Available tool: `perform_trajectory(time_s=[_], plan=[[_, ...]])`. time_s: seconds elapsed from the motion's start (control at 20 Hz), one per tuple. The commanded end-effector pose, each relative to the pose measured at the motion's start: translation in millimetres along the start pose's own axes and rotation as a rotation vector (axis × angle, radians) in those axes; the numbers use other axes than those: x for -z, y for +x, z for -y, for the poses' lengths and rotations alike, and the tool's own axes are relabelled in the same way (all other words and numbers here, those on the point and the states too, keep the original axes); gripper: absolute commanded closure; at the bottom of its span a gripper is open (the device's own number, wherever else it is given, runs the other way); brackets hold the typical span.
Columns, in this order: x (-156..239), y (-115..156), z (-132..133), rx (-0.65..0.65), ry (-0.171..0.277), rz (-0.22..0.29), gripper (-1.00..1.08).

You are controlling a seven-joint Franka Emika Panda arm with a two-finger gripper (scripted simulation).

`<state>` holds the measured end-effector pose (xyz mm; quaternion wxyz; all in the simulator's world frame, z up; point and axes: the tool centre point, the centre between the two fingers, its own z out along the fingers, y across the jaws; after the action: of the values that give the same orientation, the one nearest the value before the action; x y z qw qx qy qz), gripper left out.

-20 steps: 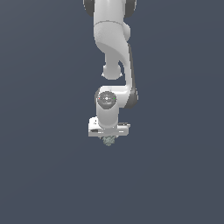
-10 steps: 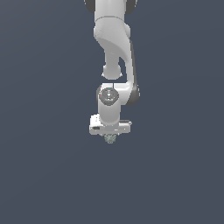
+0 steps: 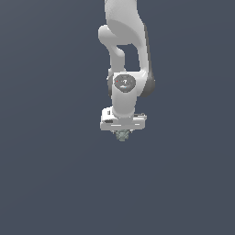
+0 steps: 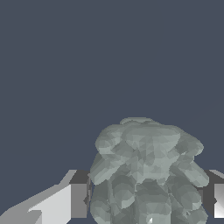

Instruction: Pick up the object and move it to a goal position.

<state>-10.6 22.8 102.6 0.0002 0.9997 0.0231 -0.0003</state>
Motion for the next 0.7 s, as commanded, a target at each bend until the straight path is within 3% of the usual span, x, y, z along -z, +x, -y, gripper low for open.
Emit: perform_trajectory(time_s=[0.0, 0.65], plan=[[19.4, -9.8, 13.4, 0.001, -0.001, -0.001, 1.08], [134.3, -66.5, 91.6, 0.001, -0.003, -0.001, 1.08]])
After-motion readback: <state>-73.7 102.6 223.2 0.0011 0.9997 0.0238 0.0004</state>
